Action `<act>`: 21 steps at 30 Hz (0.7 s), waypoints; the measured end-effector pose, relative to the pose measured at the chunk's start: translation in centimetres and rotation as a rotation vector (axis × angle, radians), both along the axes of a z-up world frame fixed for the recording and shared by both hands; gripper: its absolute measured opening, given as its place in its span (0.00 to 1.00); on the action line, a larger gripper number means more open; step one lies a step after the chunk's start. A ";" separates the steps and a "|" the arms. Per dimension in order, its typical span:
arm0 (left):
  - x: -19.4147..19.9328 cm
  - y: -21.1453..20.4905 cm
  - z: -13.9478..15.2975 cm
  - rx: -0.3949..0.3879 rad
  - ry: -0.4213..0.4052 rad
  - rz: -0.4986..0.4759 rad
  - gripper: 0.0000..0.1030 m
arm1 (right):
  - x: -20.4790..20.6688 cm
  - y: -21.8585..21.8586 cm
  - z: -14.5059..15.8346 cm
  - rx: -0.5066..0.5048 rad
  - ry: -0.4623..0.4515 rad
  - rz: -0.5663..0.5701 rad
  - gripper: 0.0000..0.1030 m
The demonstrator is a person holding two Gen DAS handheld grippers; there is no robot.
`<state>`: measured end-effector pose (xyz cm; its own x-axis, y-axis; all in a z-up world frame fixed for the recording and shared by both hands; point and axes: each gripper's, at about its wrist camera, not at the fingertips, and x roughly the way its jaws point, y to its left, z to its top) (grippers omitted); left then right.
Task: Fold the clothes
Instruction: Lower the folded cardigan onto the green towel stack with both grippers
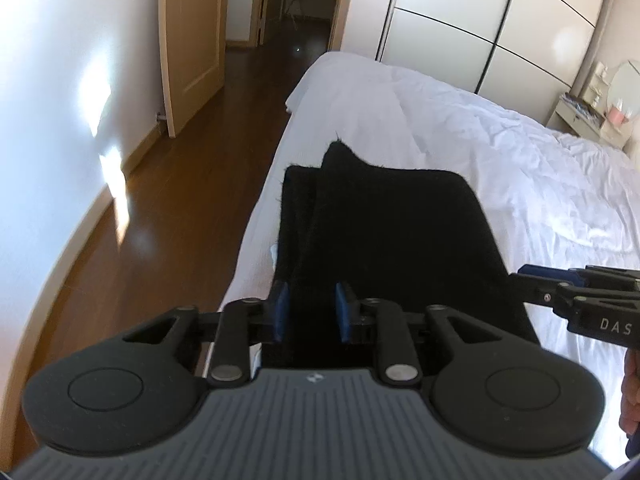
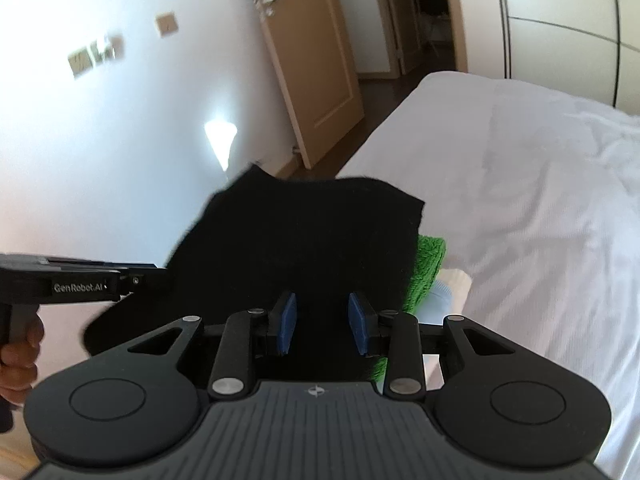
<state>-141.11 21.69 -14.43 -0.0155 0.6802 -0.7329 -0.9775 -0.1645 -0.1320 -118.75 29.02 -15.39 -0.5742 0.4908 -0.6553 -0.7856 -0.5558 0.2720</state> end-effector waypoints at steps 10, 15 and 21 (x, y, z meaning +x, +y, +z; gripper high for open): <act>3.4 -3.4 -2.8 -0.035 0.075 -0.065 0.30 | -0.9 -4.4 -0.4 -0.009 -0.057 0.069 0.44; 3.3 -4.3 -2.5 -0.040 0.068 -0.023 0.30 | -4.0 -7.0 -1.1 0.163 -0.271 0.227 0.46; 4.5 -5.6 -1.4 -0.034 0.120 -0.049 0.29 | -2.1 -9.2 1.0 0.154 -0.175 0.143 0.41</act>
